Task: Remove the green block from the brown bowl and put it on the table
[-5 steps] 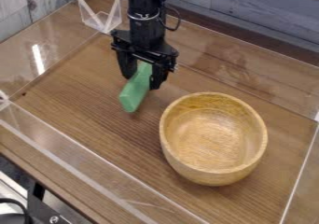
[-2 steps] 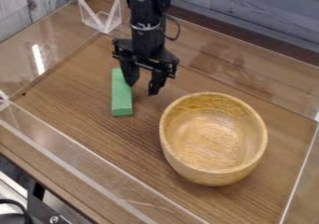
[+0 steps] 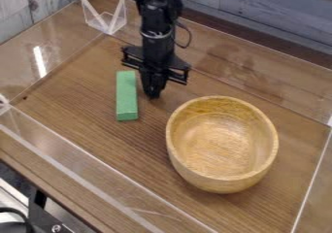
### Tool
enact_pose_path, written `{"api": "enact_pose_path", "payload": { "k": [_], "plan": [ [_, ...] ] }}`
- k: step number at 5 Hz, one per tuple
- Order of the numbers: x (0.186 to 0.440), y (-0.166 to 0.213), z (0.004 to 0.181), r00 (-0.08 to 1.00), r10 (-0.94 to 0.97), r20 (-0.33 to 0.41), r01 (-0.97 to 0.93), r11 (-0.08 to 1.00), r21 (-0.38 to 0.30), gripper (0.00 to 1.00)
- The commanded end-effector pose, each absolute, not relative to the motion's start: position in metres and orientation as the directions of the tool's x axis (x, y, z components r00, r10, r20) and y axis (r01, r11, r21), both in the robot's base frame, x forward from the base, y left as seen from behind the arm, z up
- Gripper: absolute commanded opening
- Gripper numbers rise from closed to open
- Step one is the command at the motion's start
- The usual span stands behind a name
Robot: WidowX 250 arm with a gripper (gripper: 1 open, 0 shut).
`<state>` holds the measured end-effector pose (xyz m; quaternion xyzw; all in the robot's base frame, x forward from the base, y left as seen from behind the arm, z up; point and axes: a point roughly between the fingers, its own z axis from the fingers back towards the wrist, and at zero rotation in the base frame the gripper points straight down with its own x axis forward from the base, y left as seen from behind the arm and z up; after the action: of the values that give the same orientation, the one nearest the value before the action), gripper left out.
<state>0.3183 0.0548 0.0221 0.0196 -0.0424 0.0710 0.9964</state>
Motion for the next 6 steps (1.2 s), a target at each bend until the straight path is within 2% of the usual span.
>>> {"api": "enact_pose_path", "payload": {
  "k": [1, 2, 3, 5, 6],
  "plan": [
    [0.341, 0.045, 0.035, 0.977, 0.138, 0.162, -0.145, 0.989, 0.032, 0.00],
    [0.342, 0.047, 0.039, 0.968, 0.177, 0.177, -0.185, 0.982, 0.025, 1.00],
    [0.341, 0.050, 0.047, 0.956, 0.221, 0.194, -0.229, 0.973, 0.016, 1.00],
    [0.345, 0.059, 0.062, 0.919, 0.280, 0.277, -0.286, 0.958, -0.019, 1.00],
    [0.341, 0.051, 0.079, 0.894, 0.322, 0.312, -0.327, 0.944, -0.037, 1.00]
  ]
}}
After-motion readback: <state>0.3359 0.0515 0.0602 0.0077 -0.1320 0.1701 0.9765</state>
